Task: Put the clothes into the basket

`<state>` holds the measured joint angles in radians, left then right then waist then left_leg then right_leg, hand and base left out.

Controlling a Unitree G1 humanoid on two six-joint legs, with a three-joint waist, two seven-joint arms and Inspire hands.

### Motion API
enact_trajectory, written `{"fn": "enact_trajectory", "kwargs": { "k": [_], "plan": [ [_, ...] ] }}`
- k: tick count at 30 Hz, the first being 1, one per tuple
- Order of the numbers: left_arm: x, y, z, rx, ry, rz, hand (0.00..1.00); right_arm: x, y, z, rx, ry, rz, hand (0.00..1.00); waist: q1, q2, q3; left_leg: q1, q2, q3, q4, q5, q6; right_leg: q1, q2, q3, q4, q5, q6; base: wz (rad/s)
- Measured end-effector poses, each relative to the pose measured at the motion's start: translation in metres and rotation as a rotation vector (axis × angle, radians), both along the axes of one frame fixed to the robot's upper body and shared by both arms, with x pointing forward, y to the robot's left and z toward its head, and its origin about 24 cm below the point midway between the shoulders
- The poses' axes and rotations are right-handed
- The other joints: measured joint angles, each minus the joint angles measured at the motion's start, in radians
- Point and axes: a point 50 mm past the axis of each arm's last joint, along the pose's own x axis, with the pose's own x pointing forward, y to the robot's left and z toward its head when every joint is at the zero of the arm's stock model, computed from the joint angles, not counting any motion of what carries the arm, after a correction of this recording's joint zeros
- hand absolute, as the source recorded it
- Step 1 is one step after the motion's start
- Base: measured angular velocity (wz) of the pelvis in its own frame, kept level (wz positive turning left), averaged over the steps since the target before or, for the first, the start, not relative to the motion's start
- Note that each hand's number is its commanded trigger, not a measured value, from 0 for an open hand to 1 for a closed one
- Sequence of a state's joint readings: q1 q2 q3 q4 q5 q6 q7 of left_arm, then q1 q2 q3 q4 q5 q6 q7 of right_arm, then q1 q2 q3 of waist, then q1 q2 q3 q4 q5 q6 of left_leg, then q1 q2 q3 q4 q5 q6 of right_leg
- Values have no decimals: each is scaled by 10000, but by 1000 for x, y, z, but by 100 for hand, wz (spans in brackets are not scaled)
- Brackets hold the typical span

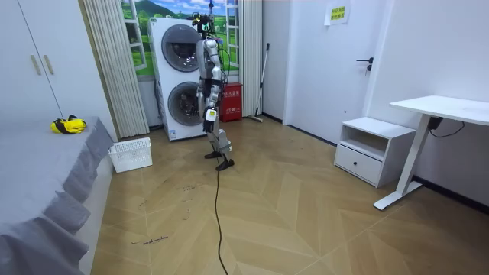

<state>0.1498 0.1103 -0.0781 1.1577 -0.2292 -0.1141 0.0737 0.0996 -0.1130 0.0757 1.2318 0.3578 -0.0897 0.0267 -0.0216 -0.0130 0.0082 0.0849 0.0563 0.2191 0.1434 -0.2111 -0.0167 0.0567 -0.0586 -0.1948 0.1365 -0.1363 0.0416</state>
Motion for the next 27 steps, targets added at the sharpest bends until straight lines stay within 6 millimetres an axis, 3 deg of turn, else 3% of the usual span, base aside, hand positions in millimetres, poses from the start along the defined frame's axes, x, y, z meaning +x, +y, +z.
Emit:
{"fn": "enact_trajectory", "kwargs": {
  "k": [17,20,22,24,26,27],
  "plan": [
    [-8,4,-1,222,244,641,0,-8,3,-2,658,285,-606,0,41,-105,33,139,5,19,-53,-6,-7,97,6,34,-2,-8,12,0],
    [-12,5,-1,66,304,1206,0,-9,3,-2,666,356,-613,0,123,-44,17,69,203,193,375,-286,-74,80,126,45,81,-48,-47,-17],
    [-13,9,0,36,228,1731,0,-12,3,-3,728,399,-704,0,258,-9,-26,-265,568,237,1472,-865,-244,-70,327,-35,575,-449,-208,-18],
    [-10,12,1,71,76,1857,0,-12,4,-3,782,341,-690,0,307,-51,-51,-776,885,183,2827,-1127,-386,-244,434,-27,949,-816,-322,-2],
    [-9,13,2,-51,-86,2425,0,-10,2,-2,737,287,-671,0,286,-38,-70,-1476,1164,-58,4523,-1071,-301,-144,486,15,1183,-1063,-460,3],
    [-10,13,2,-180,-172,2706,0,-12,1,-2,706,349,-774,0,295,-53,-31,-2017,1238,-379,5585,-925,-74,82,455,63,1258,-1267,-636,20]
  ]
}}
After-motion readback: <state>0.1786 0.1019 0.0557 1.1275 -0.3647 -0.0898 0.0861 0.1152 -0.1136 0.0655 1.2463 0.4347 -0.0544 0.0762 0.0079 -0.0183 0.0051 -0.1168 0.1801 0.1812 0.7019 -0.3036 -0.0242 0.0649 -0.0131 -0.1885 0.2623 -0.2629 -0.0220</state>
